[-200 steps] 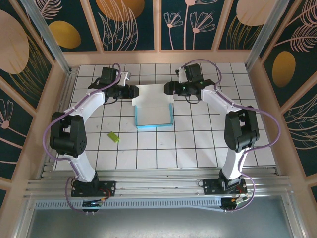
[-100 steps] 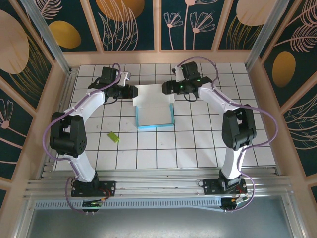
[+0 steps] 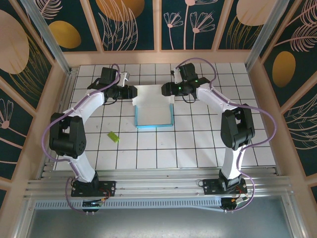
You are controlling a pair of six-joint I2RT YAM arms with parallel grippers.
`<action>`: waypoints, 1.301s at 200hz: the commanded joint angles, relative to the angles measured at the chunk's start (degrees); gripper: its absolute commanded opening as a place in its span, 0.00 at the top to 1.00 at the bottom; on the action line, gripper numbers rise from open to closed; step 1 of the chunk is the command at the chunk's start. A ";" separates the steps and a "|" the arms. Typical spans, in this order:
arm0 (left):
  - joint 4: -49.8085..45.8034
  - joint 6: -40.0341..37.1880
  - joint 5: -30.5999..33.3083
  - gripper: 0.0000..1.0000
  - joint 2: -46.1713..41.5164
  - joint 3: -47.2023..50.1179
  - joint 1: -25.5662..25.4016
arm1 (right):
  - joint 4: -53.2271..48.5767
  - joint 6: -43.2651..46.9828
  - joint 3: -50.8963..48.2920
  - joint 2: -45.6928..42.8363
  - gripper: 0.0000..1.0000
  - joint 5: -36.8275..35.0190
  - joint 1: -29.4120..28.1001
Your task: Fold the paper box
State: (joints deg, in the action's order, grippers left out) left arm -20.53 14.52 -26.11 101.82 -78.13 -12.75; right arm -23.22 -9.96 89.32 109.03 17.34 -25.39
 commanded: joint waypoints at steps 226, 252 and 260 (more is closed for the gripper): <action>13.88 15.44 -5.76 0.60 -9.41 17.13 -1.13 | 10.86 -17.28 -12.27 -6.42 0.42 1.23 -3.47; 15.14 16.31 -6.04 0.60 -10.62 18.44 -1.23 | 13.12 -19.68 -14.34 -7.37 0.42 2.49 -3.77; 15.55 16.54 -6.33 0.60 -10.76 18.70 -1.39 | 13.94 -20.56 -15.10 -7.55 0.41 2.60 -3.97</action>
State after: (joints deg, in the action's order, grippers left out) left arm -8.29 29.06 -30.02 93.60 -60.45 -13.52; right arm -13.37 -26.11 76.42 103.85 17.91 -28.25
